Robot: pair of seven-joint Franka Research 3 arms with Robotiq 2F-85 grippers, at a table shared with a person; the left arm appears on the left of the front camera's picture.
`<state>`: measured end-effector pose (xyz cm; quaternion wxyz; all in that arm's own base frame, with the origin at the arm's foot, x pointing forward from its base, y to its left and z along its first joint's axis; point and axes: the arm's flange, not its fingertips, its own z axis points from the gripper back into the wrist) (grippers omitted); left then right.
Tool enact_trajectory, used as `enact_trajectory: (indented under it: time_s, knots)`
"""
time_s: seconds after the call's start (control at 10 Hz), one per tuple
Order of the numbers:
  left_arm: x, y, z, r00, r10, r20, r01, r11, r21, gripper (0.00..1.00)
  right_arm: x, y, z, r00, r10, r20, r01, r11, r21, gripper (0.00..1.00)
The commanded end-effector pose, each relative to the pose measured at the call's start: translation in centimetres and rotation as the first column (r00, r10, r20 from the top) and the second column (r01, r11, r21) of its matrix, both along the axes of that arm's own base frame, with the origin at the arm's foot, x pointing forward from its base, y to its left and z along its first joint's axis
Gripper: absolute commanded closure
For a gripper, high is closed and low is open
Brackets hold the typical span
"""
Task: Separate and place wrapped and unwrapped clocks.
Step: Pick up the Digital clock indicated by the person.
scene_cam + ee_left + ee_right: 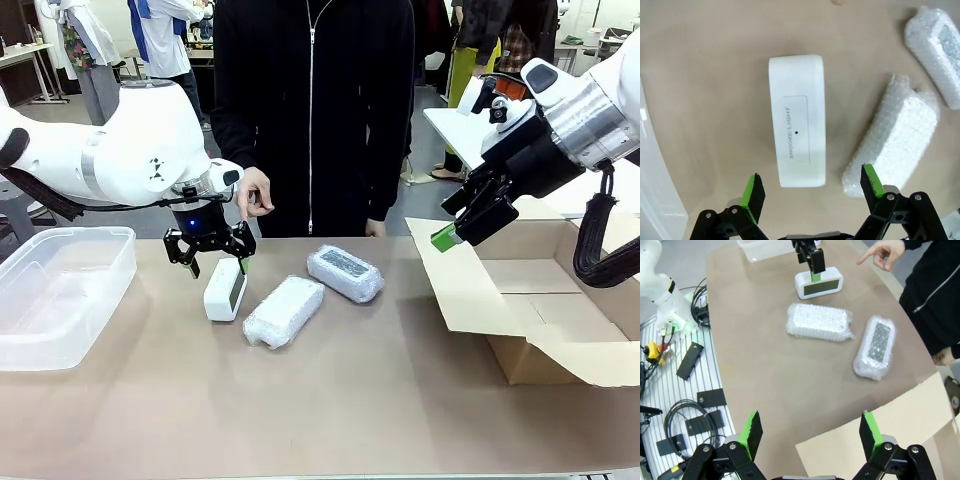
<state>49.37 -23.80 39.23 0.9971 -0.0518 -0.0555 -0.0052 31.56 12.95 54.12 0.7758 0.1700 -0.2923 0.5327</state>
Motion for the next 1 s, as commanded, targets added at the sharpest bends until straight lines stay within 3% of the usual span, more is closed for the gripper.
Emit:
enact_trajectory:
  time_s: [0.0, 0.2, 0.9]
  knots:
    - [1.1, -0.7, -0.5, 0.999, 0.034, 0.022, -0.035, 0.999, 0.031, 0.0, 0.1, 0.0, -0.1, 1.0, 0.028, -0.006, -0.028, 0.999, 0.021, 0.0]
    - [2.3, -1.1, -1.9, 1.0, -0.025, 0.019, 0.025, 1.0, 0.019, 0.0, 0.1, 0.0, -0.1, 1.0, 0.028, -0.006, -0.028, 0.999, 0.021, 0.0]
    - [4.1, -1.4, -4.4, 1.0, 0.009, -0.011, -0.008, 0.998, 0.064, 0.0, 0.1, 0.0, -0.1, 1.0, 0.028, -0.006, -0.028, 0.999, 0.021, 0.0]
